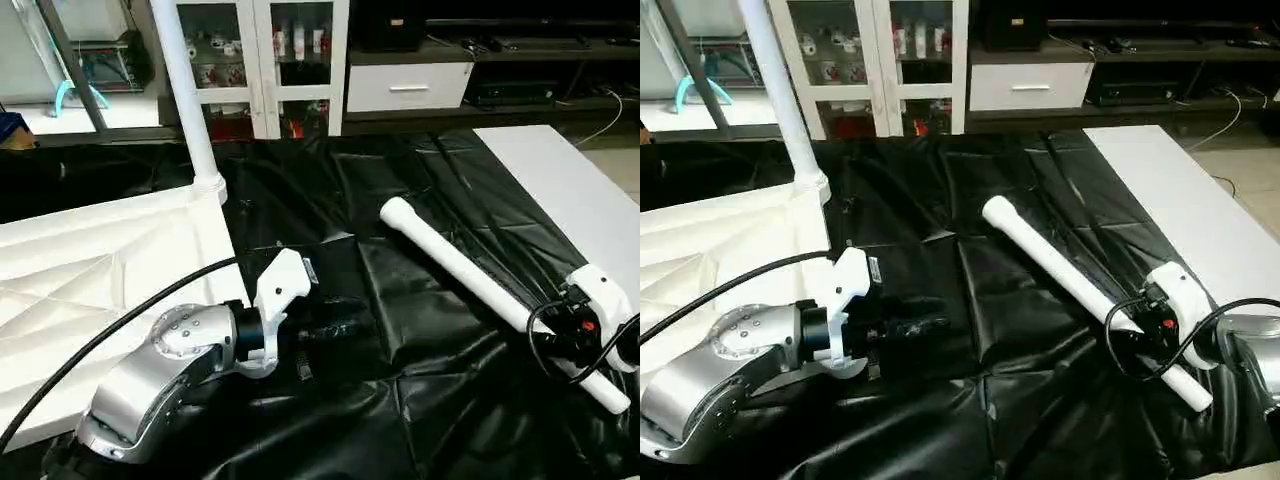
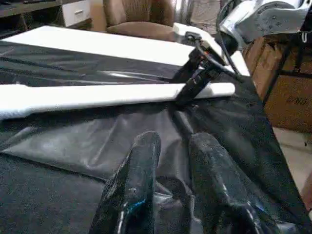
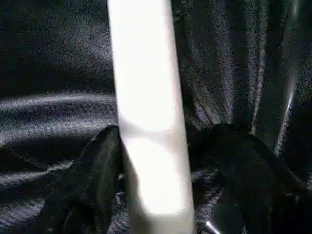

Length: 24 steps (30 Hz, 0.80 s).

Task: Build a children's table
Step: Insert table leg to table base

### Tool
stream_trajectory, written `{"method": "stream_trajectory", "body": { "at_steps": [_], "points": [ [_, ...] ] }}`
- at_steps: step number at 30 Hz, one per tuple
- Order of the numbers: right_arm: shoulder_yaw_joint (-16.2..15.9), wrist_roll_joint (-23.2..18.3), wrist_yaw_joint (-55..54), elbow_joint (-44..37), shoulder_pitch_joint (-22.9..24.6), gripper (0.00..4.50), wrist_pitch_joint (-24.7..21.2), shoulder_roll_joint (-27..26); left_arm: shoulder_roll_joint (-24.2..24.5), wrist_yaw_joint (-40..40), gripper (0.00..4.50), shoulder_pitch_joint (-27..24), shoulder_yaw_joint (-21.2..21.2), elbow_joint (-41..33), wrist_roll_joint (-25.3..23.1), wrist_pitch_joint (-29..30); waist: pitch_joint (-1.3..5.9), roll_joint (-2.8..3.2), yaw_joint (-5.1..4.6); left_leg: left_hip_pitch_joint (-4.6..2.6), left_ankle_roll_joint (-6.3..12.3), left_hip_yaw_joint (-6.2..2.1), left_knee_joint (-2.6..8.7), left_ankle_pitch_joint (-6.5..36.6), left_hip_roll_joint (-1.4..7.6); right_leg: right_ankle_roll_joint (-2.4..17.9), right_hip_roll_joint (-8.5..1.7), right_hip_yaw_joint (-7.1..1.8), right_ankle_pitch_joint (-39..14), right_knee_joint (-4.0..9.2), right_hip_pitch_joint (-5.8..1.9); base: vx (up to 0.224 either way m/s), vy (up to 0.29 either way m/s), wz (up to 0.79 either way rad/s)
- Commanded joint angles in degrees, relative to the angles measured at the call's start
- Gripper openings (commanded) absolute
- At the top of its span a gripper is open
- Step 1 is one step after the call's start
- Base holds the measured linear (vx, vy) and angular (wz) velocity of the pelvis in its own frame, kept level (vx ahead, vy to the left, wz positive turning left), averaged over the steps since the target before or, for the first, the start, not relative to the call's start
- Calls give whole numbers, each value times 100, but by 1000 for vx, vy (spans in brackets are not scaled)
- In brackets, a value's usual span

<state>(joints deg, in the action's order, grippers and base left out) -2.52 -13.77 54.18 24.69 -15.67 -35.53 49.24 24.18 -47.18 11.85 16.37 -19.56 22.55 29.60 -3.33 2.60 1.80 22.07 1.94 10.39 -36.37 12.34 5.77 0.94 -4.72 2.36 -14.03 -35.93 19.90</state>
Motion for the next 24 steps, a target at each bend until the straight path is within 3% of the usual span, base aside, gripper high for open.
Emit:
{"method": "stream_trajectory", "body": {
  "at_steps": [1, 7, 12, 16, 20, 21, 24],
  "points": [
    [53, -12, 48, -88, 49, 277, -46, 64, -4, 18, 129, 73, -29, 34, -92, -63, 253, -84, -10, -130, -89, -375, 608, 1818, 753, 1401, -563, -329, -1005, 517, -61, 0, 0, 0],
    [309, -153, 58, -379, 168, 221, -54, 102, -54, 58, 129, 121, -104, 141, -102, -219, 282, -89, 2, -103, 276, -349, 575, 1214, 753, 1562, -561, -310, -441, 476, -118, 0, 0, 0],
    [523, -279, 49, -767, 339, 177, -163, 127, -123, 161, 129, 165, -219, 200, -29, -172, 278, -88, 3, -99, 433, -347, 569, 1065, 757, 1600, -549, -289, -413, 474, -127, 0, 0, 0],
    [666, -342, 40, -1032, 460, 152, -252, 146, -177, 227, 129, 200, -273, 245, 1, -126, 274, -75, 1, -111, 400, -354, 574, 1154, 764, 1572, -546, -288, -589, 485, -121, 0, 0, 0],
    [1078, -688, -28, -1498, 506, 142, -366, 48, -381, 399, 129, 321, -462, 361, 138, -86, 267, -64, -12, -127, 302, -358, 587, 1279, 770, 1527, -549, -300, -724, 502, -119, 0, 0, 0],
    [1191, -828, -11, -1658, 478, 141, -313, -32, -541, 607, 129, 414, -587, 426, 228, 41, 272, -39, -4, -132, 280, -360, 586, 1264, 774, 1515, -551, -300, -700, 496, -117, 0, 0, 0],
    [1401, -1199, 81, -2129, 433, 141, -179, -272, -1019, 1269, 129, 697, -929, 660, 482, 536, 285, -57, -2, -126, 276, -354, 552, 1168, 758, 1592, -577, -300, -548, 484, -131, 0, 0, 0]
  ]
}}
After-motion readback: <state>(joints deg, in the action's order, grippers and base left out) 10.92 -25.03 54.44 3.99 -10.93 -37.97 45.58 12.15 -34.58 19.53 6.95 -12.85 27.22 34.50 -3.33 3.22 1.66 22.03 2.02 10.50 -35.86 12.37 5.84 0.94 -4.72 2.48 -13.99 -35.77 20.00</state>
